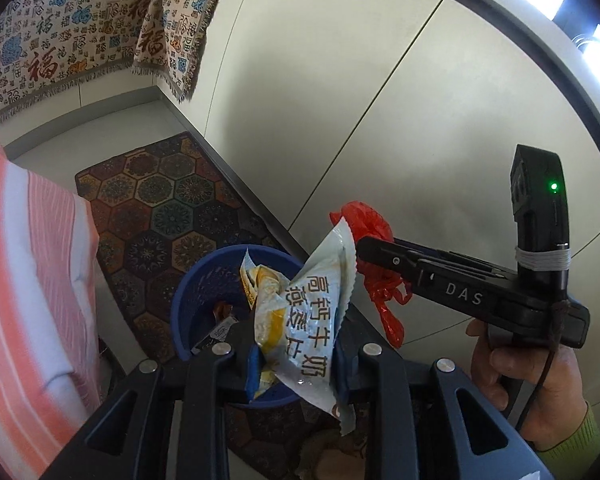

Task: Collect trash
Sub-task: 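Carry snack bag and red plastic bag over the blue wastebasket and open both tools, then return both tools over the table toward the remaining trash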

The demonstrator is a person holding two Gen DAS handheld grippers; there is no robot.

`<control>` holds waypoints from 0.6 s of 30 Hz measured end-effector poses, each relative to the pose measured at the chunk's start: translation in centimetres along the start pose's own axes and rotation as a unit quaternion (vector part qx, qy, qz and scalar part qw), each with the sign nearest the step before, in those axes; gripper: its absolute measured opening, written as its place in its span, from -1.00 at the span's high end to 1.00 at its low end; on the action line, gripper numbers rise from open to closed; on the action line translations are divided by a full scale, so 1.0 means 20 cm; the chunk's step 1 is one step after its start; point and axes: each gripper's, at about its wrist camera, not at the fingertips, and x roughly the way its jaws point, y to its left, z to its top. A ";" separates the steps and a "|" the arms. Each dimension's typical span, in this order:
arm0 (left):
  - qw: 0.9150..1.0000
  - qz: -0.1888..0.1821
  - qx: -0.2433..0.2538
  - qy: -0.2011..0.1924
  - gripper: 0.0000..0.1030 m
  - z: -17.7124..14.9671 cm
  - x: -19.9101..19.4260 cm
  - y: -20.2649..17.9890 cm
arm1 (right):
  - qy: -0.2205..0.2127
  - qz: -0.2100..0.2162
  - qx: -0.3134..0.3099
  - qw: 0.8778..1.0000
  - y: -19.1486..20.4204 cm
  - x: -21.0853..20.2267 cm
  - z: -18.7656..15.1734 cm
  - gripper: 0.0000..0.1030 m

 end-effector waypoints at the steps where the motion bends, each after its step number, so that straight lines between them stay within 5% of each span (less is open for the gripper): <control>1: 1.000 0.002 0.002 0.004 0.46 0.00 0.03 0.00 | 0.001 0.001 0.002 1.000 -0.02 0.01 0.00 0.22; 7: 1.000 0.003 0.013 0.017 0.40 -0.01 0.19 -0.03 | 0.005 0.011 0.021 1.000 -0.08 0.05 0.01 0.08; 10: 1.000 0.004 0.013 0.018 -0.08 0.00 0.25 -0.02 | -0.004 0.007 0.033 0.999 -0.08 0.05 0.02 -0.22; 18: 1.000 0.024 -0.004 -0.002 -0.09 0.02 0.17 0.03 | -0.040 -0.011 0.033 0.999 -0.08 -0.04 0.04 -0.32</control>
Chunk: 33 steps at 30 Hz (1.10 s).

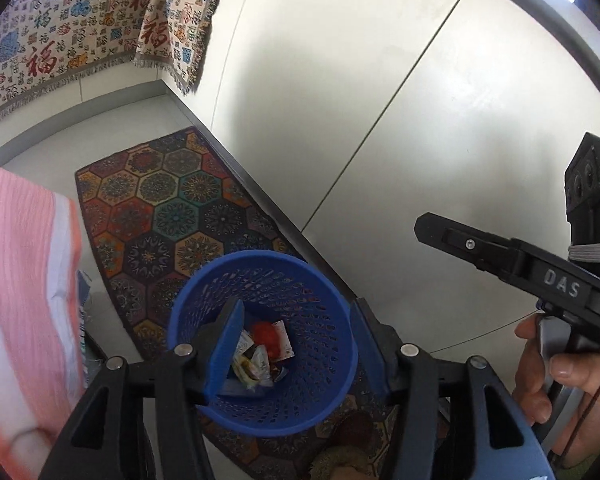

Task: Collect trash
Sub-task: 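Return both tools over the table toward the remaining trash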

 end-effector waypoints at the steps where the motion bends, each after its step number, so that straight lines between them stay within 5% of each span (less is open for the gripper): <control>1: 1.000 0.004 0.002 -0.004 -0.09 -0.01 -0.05 0.00 | -0.004 -0.003 -0.003 1.000 0.01 -0.01 0.01 -0.34; 3: 1.000 0.016 0.006 -0.013 -0.09 -0.03 -0.13 0.00 | -0.015 -0.012 -0.014 1.000 0.05 -0.03 0.00 -0.39; 7: 0.998 0.052 0.021 -0.027 -0.09 -0.16 -0.42 0.03 | -0.037 -0.044 -0.051 0.997 0.19 -0.07 -0.02 -0.82; 15: 0.989 0.143 -0.003 -0.048 -0.13 -0.54 -1.01 0.36 | -0.046 -0.038 -0.175 0.983 0.63 -0.12 -0.27 -0.87; 24: 0.951 0.297 -0.069 -0.057 -0.21 -0.89 -1.42 1.03 | 0.000 0.085 -0.298 0.951 1.44 -0.18 -0.71 -0.92; 28: 0.938 0.323 -0.112 -0.066 -0.21 -0.96 -1.53 1.30 | 0.016 0.100 -0.337 0.936 1.78 -0.09 -0.81 -0.92; 33: 0.934 0.325 -0.128 -0.076 -0.27 -1.00 -1.55 1.45 | 0.016 0.074 -0.340 0.937 2.02 0.12 -0.84 -0.92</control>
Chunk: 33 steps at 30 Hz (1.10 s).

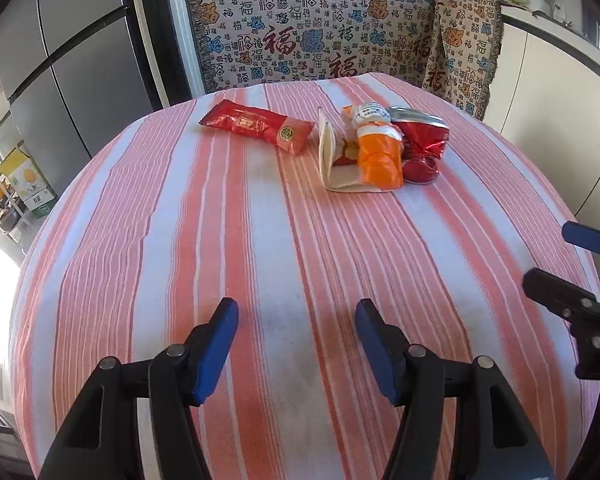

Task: Collect trash
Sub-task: 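Return both tools over the table toward the remaining trash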

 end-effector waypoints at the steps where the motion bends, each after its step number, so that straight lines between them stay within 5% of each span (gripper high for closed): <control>1: 1.000 -0.004 -0.004 -0.004 -0.30 -0.01 0.00 0.01 | 0.002 -0.011 -0.003 1.000 0.03 0.03 0.00 -0.92; 11: 1.000 -0.012 -0.004 -0.003 -0.57 -0.02 0.02 -0.02 | 0.027 -0.007 0.032 0.999 -0.03 0.10 0.00 -0.99; 29: 1.000 -0.017 -0.008 -0.004 -0.58 -0.02 0.02 -0.01 | 0.027 -0.008 0.032 0.999 -0.03 0.11 0.00 -0.99; 33: 0.999 -0.043 -0.017 -0.010 -0.58 -0.01 0.01 0.02 | 0.027 -0.008 0.032 0.999 -0.03 0.11 0.00 -0.99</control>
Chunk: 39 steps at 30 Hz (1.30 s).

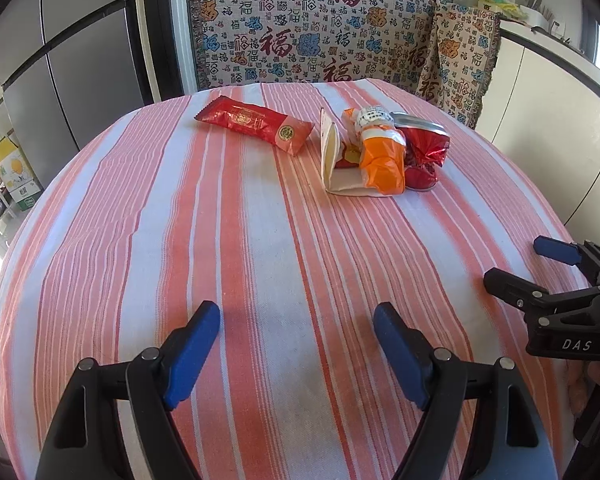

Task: Collect trash
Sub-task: 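Return both tools over the table toward the remaining trash, then grasp the white paper wrapper with the left tool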

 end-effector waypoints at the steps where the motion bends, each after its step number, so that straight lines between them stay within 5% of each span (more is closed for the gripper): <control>1: 1.000 -0.018 -0.002 -0.003 -0.58 0.01 -0.01 0.01 | 0.000 0.000 0.000 1.000 0.00 0.00 0.00 -0.99; 14: 0.997 -0.067 0.005 -0.044 -0.38 0.40 0.04 0.03 | 0.000 0.000 0.000 1.000 0.00 0.00 0.00 -0.99; 20: 0.997 -0.065 0.023 -0.019 0.18 0.43 0.19 0.00 | 0.000 0.000 0.000 1.000 0.00 0.00 0.00 -0.99; 26: 0.997 -0.060 0.031 -0.020 0.23 0.46 0.26 -0.01 | 0.000 0.000 0.000 1.000 0.00 0.00 0.00 -0.99; 29: 0.997 -0.062 0.044 -0.015 0.84 0.47 0.29 -0.03 | 0.000 0.000 0.000 1.000 0.00 0.00 0.00 -0.99; 39: 0.998 -0.024 0.031 -0.044 0.86 0.31 0.00 0.02 | 0.000 0.000 0.000 1.000 0.00 0.00 0.00 -0.99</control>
